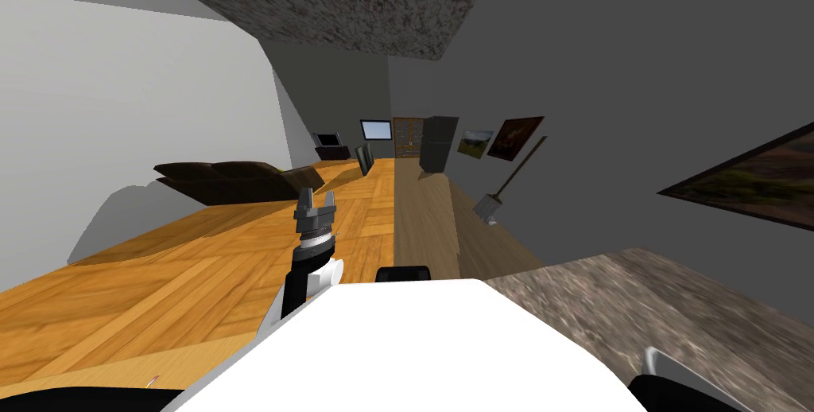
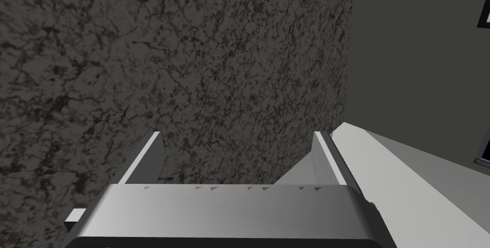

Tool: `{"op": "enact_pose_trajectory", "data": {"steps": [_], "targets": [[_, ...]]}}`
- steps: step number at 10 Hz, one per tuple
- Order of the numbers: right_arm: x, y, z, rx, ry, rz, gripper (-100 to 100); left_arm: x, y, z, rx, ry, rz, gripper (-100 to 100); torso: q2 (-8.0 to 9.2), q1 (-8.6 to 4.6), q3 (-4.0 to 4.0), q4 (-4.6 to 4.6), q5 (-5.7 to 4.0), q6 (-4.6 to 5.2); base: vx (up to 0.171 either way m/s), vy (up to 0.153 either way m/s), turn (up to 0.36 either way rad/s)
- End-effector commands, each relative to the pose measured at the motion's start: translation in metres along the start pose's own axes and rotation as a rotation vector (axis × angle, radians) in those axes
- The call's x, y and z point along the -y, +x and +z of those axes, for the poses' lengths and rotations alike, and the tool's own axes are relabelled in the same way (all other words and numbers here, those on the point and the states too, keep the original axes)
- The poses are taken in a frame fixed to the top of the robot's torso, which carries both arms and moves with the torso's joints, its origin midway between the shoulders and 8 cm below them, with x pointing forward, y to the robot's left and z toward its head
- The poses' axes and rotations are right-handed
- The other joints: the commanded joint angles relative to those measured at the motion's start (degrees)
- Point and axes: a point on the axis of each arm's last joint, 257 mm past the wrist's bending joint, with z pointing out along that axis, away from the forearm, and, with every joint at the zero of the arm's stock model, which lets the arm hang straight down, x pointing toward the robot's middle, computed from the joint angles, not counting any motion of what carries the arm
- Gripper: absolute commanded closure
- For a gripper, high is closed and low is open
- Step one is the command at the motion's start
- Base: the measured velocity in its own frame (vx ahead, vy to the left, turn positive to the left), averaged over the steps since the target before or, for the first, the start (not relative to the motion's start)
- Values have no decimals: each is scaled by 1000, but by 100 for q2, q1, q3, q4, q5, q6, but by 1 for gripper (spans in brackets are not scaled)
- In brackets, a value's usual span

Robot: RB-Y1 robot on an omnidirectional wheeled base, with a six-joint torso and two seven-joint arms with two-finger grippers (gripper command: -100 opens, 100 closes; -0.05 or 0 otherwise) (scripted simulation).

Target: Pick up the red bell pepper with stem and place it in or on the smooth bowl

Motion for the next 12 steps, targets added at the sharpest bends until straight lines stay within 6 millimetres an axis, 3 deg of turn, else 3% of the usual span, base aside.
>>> {"op": "enact_pose_trajectory", "data": {"steps": [1, 2, 3, 7, 8, 9, 12], "targets": [[-3, -5, -2, 19, -13, 2, 100, 0, 0, 0, 0, 0, 0, 0, 0, 0, 0, 0, 0, 0, 15, -6, 6], [-2, -3, -1, 11, -7, 2, 100, 0, 0, 0, 0, 0, 0, 0, 3, 3, 2, 0, 2, 1, 6, -3, 2], [-2, -3, -1, 14, -9, 1, -100, 0, 0, 0, 0, 0, 0, 0, 8, 5, 4, 1, 3, 2, 0, 0, 0], [-2, -3, -1, 14, -9, 1, -100, 0, 0, 0, 0, 0, 0, 0, 13, 7, 7, 2, 3, 2, 0, 0, 0], [-2, -3, -1, 14, -9, 1, 0, 0, 0, 0, 0, 0, 0, 0, 13, 7, 7, 2, 3, 2, 0, 0, 0], [1, -6, -8, 12, -6, -3, -100, 0, 0, 0, 0, 0, 0, 0, 13, 7, 7, 2, 3, 2, -10, -13, -27], [9, -12, -19, 10, -4, -12, -100, 0, 0, 0, 0, 0, 0, 0, 25, -6, 14, 5, 1, 2, -31, -29, -23]]}}
